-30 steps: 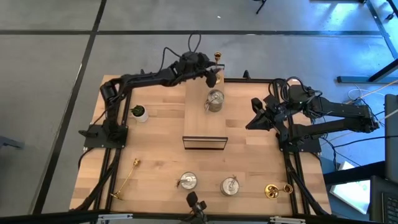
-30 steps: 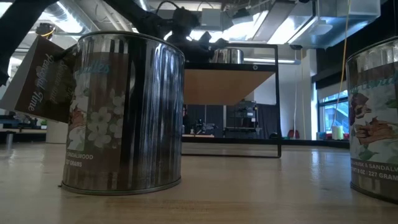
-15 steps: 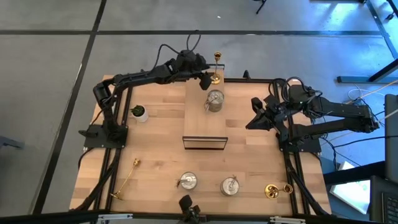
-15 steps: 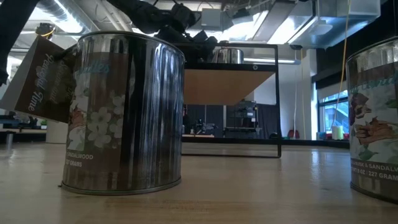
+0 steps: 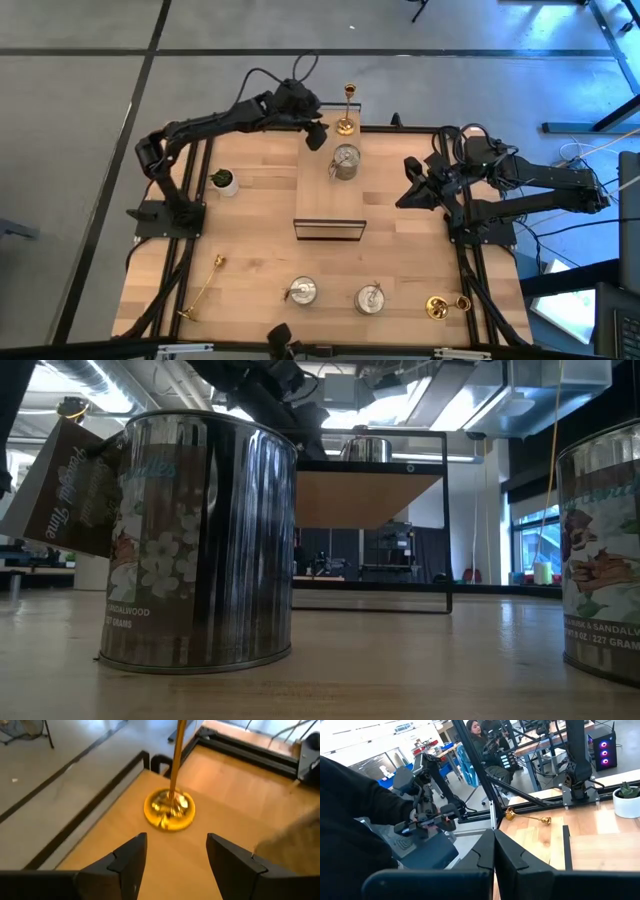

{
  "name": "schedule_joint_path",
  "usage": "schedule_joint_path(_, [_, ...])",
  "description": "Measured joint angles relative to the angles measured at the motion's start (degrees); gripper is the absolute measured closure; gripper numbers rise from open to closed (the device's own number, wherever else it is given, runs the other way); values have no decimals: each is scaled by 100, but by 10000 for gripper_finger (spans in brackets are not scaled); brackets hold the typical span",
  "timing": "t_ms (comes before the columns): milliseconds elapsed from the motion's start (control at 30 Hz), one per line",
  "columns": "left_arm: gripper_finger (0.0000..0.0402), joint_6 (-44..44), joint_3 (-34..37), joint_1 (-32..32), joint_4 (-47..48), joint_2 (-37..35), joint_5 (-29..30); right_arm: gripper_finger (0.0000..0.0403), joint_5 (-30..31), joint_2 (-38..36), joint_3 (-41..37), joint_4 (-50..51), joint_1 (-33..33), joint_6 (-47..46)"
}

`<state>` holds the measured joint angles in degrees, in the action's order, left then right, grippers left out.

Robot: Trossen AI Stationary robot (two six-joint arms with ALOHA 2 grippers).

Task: Pick & Place candle stick holders
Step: Put the left gold candle holder on the shelf

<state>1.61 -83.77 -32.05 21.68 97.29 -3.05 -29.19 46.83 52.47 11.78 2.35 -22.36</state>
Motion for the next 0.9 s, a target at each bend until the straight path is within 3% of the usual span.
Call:
schedule_joint_path(133, [201,-30,0,9,345,-232,-94,400,0,0,0,-37,-2,55])
schedule_joint_path(400, [199,-7,0,38,446,-677,-931,400,2,0,0,-54,0,106])
schedule_joint_path(900, [201,168,0,796,440,-950,-1306,400,8,7,0,-617,-22,174])
